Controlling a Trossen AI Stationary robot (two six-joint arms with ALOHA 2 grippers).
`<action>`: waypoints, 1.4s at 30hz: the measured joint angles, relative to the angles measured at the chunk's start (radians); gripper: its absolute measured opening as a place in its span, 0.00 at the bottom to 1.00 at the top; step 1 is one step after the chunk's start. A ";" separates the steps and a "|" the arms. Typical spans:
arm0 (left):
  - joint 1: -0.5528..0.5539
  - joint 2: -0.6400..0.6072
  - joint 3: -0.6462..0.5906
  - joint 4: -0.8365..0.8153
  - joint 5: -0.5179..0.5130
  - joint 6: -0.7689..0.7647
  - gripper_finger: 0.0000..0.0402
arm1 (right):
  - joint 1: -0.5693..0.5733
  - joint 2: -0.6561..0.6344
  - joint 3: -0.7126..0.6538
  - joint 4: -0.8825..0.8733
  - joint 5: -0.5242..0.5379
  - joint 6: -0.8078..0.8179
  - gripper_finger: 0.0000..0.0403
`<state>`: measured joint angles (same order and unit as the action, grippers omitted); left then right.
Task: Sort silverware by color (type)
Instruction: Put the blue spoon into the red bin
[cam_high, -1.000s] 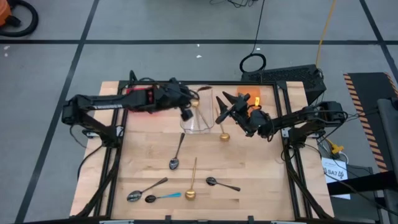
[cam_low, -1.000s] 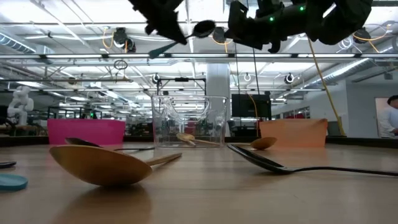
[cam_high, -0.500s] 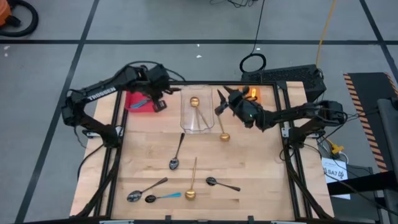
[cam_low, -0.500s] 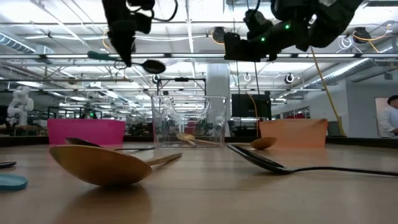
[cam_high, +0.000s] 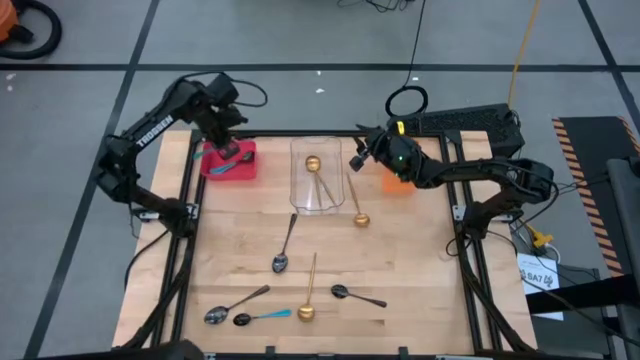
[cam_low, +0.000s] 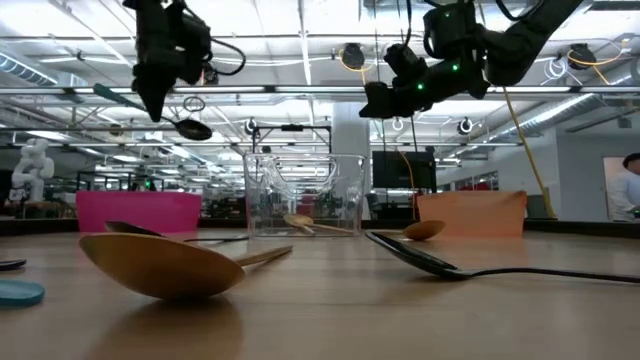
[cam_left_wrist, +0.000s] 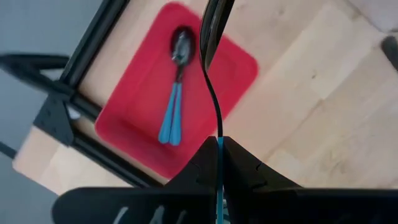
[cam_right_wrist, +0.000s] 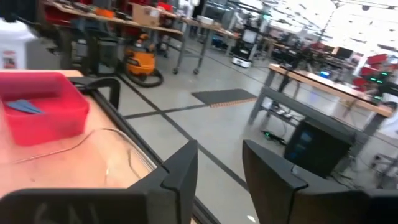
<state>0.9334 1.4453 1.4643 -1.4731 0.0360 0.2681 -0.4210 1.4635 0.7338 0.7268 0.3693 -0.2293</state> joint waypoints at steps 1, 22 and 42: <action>0.023 0.006 0.000 0.000 0.001 -0.004 0.02 | -0.006 0.000 0.000 0.006 -0.015 -0.001 0.29; 0.236 0.146 -0.006 -0.092 0.177 0.055 0.02 | -0.105 0.000 0.000 0.028 -0.035 -0.229 0.28; 0.258 0.152 -0.220 0.039 0.276 -0.007 0.02 | -0.215 0.000 0.000 0.032 -0.036 -0.288 0.28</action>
<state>1.1919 1.5974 1.2446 -1.4337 0.3120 0.2609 -0.6363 1.4631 0.7341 0.7586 0.3337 -0.5171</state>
